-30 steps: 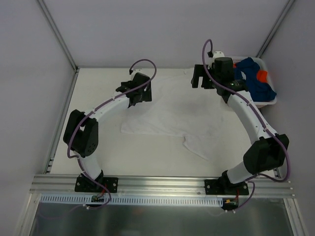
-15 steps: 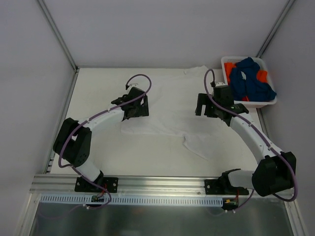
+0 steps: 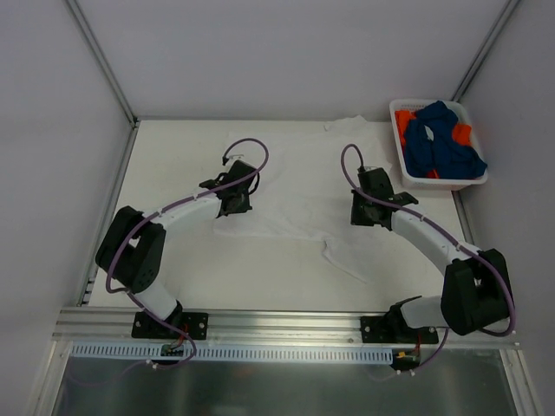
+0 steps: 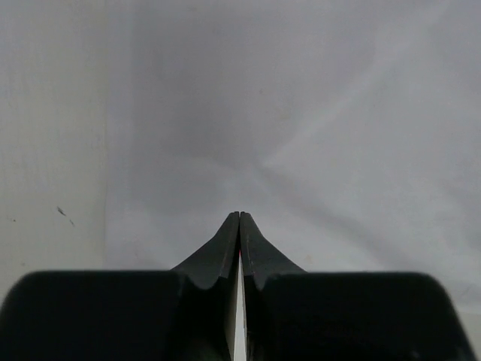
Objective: Fold and stack the t-shirts
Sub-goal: Flatten the tshirt out
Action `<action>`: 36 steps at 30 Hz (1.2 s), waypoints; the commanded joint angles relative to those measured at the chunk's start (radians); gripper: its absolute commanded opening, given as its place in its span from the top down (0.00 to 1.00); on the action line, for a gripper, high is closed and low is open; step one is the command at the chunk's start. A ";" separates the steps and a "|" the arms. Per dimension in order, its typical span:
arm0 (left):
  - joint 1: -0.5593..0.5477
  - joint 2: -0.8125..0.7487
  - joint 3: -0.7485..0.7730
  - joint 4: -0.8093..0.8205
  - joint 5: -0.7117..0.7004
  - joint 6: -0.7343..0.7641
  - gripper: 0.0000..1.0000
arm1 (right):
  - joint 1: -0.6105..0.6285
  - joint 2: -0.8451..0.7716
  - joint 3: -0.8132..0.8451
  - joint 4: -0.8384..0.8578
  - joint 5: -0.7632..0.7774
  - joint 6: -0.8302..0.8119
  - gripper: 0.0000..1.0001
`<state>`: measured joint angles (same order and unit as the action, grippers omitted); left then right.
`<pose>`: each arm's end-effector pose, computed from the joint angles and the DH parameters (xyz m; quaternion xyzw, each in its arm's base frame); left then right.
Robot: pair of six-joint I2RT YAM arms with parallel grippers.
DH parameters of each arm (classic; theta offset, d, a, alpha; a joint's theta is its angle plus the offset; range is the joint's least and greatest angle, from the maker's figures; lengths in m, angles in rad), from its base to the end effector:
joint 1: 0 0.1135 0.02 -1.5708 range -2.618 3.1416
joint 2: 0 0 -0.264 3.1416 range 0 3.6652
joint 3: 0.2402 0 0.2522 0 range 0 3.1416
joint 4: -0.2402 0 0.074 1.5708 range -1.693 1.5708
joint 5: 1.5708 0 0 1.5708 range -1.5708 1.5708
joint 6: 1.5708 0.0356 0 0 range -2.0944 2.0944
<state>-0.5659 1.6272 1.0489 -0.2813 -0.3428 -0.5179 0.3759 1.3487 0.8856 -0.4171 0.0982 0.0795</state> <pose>0.2959 -0.1738 0.2120 -0.0372 0.9249 -0.0400 0.3764 0.2594 0.0986 0.2309 -0.1223 0.9320 0.0313 0.3398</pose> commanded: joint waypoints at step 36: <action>-0.008 -0.148 -0.316 -0.091 -0.087 -0.186 1.00 | 0.455 0.089 -0.154 -0.087 0.155 0.353 1.00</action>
<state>-0.5697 1.5173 0.7723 -0.3027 -0.3939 -0.6678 0.7860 1.4651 0.7601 -0.4164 0.2253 0.3519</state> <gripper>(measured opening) 0.005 0.010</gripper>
